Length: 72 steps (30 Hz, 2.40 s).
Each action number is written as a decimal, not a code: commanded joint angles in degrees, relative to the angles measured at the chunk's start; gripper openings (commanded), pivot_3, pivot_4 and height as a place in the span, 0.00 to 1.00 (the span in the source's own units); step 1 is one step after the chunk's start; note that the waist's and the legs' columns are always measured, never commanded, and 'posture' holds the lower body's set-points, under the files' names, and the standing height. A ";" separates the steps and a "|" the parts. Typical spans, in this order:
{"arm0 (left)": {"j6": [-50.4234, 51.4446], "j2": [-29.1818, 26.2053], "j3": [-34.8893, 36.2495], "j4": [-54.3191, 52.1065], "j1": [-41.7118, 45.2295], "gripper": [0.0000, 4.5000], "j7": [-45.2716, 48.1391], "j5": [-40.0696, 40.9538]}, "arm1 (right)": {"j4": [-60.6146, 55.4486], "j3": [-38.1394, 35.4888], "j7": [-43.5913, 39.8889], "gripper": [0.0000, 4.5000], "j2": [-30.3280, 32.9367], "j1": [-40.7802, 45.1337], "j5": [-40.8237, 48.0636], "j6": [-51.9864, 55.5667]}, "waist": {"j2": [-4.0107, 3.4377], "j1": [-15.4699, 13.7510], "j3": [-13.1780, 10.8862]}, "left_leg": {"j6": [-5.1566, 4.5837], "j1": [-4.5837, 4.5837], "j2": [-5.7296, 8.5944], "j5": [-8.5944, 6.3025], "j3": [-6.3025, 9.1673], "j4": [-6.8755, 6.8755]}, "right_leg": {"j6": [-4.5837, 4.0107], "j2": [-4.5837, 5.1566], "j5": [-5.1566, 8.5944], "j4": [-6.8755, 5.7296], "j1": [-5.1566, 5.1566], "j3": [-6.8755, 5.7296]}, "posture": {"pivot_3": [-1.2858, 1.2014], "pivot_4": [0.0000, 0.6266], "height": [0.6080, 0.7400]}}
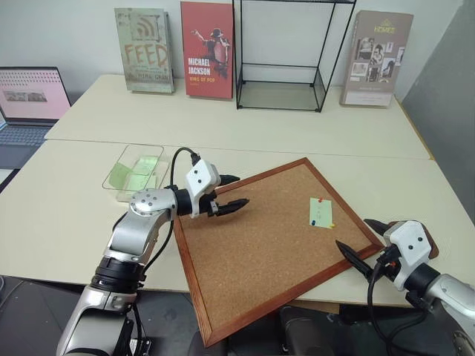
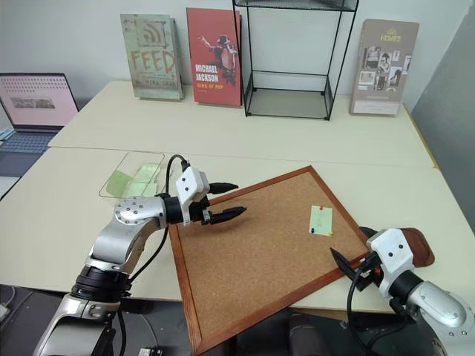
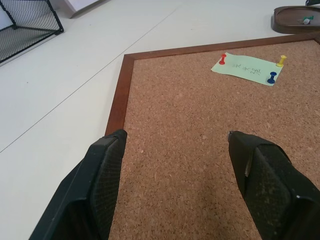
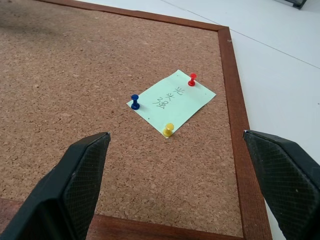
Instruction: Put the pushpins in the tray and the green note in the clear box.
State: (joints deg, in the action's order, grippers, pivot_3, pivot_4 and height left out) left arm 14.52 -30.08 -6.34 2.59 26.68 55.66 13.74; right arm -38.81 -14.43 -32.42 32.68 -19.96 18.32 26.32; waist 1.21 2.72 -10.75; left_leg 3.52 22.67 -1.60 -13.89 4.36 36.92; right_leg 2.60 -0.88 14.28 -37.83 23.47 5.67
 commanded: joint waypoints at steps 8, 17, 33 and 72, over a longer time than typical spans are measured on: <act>1.42 -1.48 2.10 -5.66 -1.29 0.76 0.37 2.78 | 0.33 0.02 -1.04 1.00 0.33 0.24 -0.17 -2.59 | 0.00 0.02 0.00 | 0.00 -0.02 0.00 0.00 0.00 0.04 | -0.01 0.00 0.01 -0.02 0.00 0.01 | 0.52 0.24 1.00; 1.90 -1.69 1.48 -4.31 0.46 0.76 1.92 3.31 | 0.29 1.12 -0.89 1.00 -0.23 -0.63 -0.92 -3.68 | 0.00 0.03 0.00 | 0.00 -0.02 0.00 0.00 0.00 0.03 | -0.01 0.00 0.01 -0.02 0.00 0.01 | 0.52 0.24 1.00; -3.85 4.98 -5.36 -1.21 1.94 0.37 4.58 0.40 | -4.11 2.14 1.67 1.00 -1.26 -0.31 -0.44 -1.40 | 0.00 0.03 0.00 | 0.00 -0.03 0.00 0.00 0.00 0.03 | -0.01 0.00 0.01 -0.02 -0.01 0.01 | 0.52 0.24 1.00; -12.15 12.60 -10.35 15.46 2.33 0.00 3.81 -8.09 | 32.29 15.23 1.90 0.83 -1.56 35.61 -6.44 2.08 | -0.01 0.58 0.01 | -0.01 -0.02 0.07 0.00 0.04 0.03 | 0.34 -0.01 -0.20 -0.04 -0.02 0.02 | 0.52 0.24 1.00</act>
State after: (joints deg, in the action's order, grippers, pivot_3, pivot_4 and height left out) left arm 2.06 -16.94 -16.18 19.55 29.62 59.29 6.10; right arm -6.28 1.22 -29.93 31.19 14.77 12.42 30.53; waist 1.20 3.30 -10.74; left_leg 3.51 22.65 -1.53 -13.89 4.39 36.94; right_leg 2.94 -0.89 14.08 -37.88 23.45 5.68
